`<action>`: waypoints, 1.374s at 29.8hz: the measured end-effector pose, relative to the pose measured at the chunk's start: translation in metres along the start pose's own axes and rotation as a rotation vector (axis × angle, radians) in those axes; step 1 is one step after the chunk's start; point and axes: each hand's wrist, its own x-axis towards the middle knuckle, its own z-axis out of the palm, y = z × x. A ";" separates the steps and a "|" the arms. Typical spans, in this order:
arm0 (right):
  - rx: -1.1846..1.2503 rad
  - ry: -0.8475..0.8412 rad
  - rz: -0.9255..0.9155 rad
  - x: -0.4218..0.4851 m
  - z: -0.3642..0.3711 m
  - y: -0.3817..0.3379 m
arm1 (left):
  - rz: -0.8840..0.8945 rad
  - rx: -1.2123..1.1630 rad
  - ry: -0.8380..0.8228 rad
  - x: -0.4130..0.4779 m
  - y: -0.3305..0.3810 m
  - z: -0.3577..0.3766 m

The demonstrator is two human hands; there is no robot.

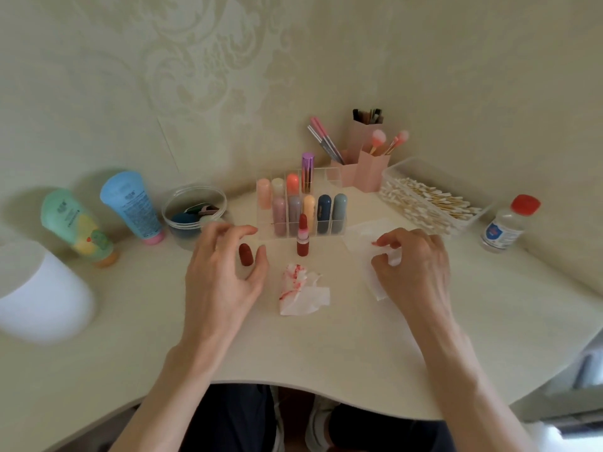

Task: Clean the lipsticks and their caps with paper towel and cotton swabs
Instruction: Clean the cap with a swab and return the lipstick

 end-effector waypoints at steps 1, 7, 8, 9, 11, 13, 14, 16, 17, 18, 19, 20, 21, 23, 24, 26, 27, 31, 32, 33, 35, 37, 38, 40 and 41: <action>-0.013 0.020 0.005 0.001 -0.001 0.001 | 0.032 -0.021 0.007 0.001 0.007 0.000; -0.078 0.116 0.028 0.005 -0.003 0.011 | -0.120 -0.160 -0.158 0.002 0.035 0.023; -0.093 0.113 0.032 0.006 -0.003 0.014 | -0.144 -0.155 -0.174 0.001 0.035 0.027; -0.104 0.103 0.039 0.007 -0.002 0.016 | -0.151 -0.129 -0.184 0.000 0.035 0.030; -0.116 0.079 0.051 0.009 -0.002 0.019 | -0.153 -0.068 -0.197 0.000 0.034 0.035; -0.120 0.059 0.057 0.010 -0.001 0.021 | -0.173 -0.047 -0.207 0.002 0.033 0.038; -0.115 0.051 0.057 0.011 -0.001 0.021 | -0.191 -0.053 -0.220 0.004 0.034 0.038; -0.064 0.051 0.032 0.011 0.000 0.021 | -0.226 -0.078 -0.246 0.007 0.036 0.039; -0.015 0.054 0.000 0.011 0.000 0.021 | -0.233 -0.084 -0.250 0.009 0.039 0.040; 0.051 0.048 -0.039 0.011 0.000 0.020 | -0.237 -0.088 -0.252 0.010 0.039 0.041; 0.131 0.026 -0.075 0.011 0.000 0.017 | -0.241 -0.096 -0.248 0.010 0.038 0.042; 0.218 -0.008 -0.108 0.011 -0.001 0.014 | -0.246 -0.114 -0.241 0.011 0.037 0.044; 0.296 -0.046 -0.142 0.009 -0.002 0.010 | -0.247 -0.142 -0.227 0.012 0.036 0.044; 0.419 -0.121 -0.229 0.005 -0.004 -0.001 | -0.210 -0.221 -0.202 0.014 0.036 0.042; 0.482 -0.150 -0.270 0.003 -0.004 -0.006 | -0.179 -0.267 -0.198 0.014 0.036 0.039; 0.614 -0.185 -0.320 -0.002 -0.004 -0.013 | -0.140 -0.366 -0.211 0.015 0.037 0.029; 0.667 -0.189 -0.338 -0.003 -0.004 -0.015 | -0.142 -0.406 -0.216 0.014 0.035 0.023; 0.756 -0.220 -0.354 -0.006 -0.002 -0.019 | -0.191 -0.614 -0.302 0.010 0.021 0.009; 0.752 -0.231 -0.362 -0.007 -0.001 -0.021 | -0.192 -0.658 -0.327 0.008 0.018 0.007; 0.739 -0.243 -0.375 -0.009 0.001 -0.023 | -0.188 -0.686 -0.343 0.006 0.016 0.006; 0.695 -0.259 -0.398 -0.012 0.004 -0.028 | -0.189 -0.737 -0.361 0.002 0.014 0.003; 0.671 -0.273 -0.409 -0.013 0.005 -0.034 | -0.201 -0.782 -0.369 0.000 0.011 0.000; 0.665 -0.281 -0.415 -0.012 0.004 -0.037 | -0.201 -0.786 -0.371 -0.001 0.009 0.000; 0.649 -0.298 -0.447 -0.008 0.001 -0.044 | -0.192 -0.777 -0.379 -0.002 0.007 -0.001; 0.632 -0.305 -0.471 -0.005 -0.001 -0.048 | -0.190 -0.779 -0.382 -0.002 0.007 -0.001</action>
